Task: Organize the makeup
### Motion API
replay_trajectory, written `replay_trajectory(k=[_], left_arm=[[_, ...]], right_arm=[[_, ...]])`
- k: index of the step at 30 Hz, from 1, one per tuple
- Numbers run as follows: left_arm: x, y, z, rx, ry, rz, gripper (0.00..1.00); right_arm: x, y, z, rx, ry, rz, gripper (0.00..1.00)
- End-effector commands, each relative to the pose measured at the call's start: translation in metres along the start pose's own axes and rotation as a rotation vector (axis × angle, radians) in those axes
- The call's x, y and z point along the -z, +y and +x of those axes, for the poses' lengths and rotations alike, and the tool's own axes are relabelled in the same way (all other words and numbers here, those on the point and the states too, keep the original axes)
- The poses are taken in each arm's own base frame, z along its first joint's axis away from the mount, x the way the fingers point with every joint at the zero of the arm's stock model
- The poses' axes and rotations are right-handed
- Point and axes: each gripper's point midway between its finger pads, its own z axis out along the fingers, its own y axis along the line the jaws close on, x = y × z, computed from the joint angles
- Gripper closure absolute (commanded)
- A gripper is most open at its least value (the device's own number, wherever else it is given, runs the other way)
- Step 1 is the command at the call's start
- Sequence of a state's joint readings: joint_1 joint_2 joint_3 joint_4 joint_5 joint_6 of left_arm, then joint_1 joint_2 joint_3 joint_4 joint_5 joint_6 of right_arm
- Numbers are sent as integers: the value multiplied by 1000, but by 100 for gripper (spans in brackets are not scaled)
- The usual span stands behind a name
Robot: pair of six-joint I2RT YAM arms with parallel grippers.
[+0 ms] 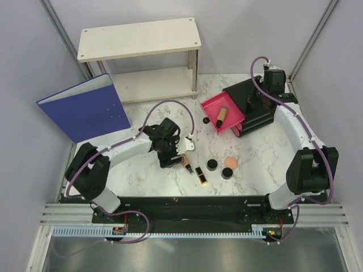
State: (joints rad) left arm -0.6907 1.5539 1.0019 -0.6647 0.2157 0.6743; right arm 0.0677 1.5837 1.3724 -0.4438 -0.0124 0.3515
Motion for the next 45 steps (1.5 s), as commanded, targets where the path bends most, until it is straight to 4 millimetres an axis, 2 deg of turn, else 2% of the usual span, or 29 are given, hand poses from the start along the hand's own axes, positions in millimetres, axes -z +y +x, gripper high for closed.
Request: replay_trajectory(k=[1,7,9,10,11,12,13,17,19,21,24,26,28,29,31,32,34,35,38,41,42,44,45], left_arm=[[-18,17,4,-60,57,-25,23],[-28,16,13,-41,85,-20,31],[-27,16,16,-38,94,-28,41],[-27,15,18,-40,96,-31,48],[-23,16,17,-40,92,-42,71],[-23,16,19,-42,96,-45,87],[-21,17,20,-39,103,-57,98],[-11,17,21,-3,96,-90,98],[3,24,15,18,72,-144,98],[17,31,0,37,13,-183,98],[55,47,-41,50,-152,-270,98],[86,57,-78,53,-289,-310,98],[100,57,-107,77,-390,-283,98],[117,64,-130,76,-463,-294,98],[118,60,-157,117,-547,-215,98],[129,64,-177,126,-602,-202,98],[136,61,-208,170,-688,-126,98],[136,67,-226,184,-713,-105,98],[139,72,-260,239,-786,-48,98],[147,84,-283,279,-838,-61,98],[136,94,-283,311,-820,-88,98],[137,105,-289,334,-828,-117,98],[129,112,-289,355,-814,-136,98]], right_arm=[[0,-43,116,5,419,144,100],[2,-44,117,10,422,150,100],[1,-44,117,8,423,151,100],[0,-44,117,11,423,150,100],[-1,-44,118,7,429,148,100],[-1,-42,118,8,427,145,100],[-2,-42,117,3,429,139,100],[-4,-41,117,-2,430,136,100],[-4,-40,118,-1,430,135,100],[-4,-40,117,-2,429,135,100],[-5,-40,118,4,432,135,100],[-4,-41,118,1,430,135,100],[-5,-41,119,-1,432,135,100],[-5,-40,120,-2,433,131,100],[-6,-39,121,-8,433,125,100],[-6,-39,122,-6,434,126,100],[-6,-40,123,-7,437,125,100],[-7,-40,123,-6,435,125,100],[-6,-41,124,-3,438,127,100],[-5,-42,126,-3,440,131,100],[-4,-42,126,-1,439,130,100],[-4,-42,126,0,439,130,100],[-3,-43,126,1,437,131,100]])
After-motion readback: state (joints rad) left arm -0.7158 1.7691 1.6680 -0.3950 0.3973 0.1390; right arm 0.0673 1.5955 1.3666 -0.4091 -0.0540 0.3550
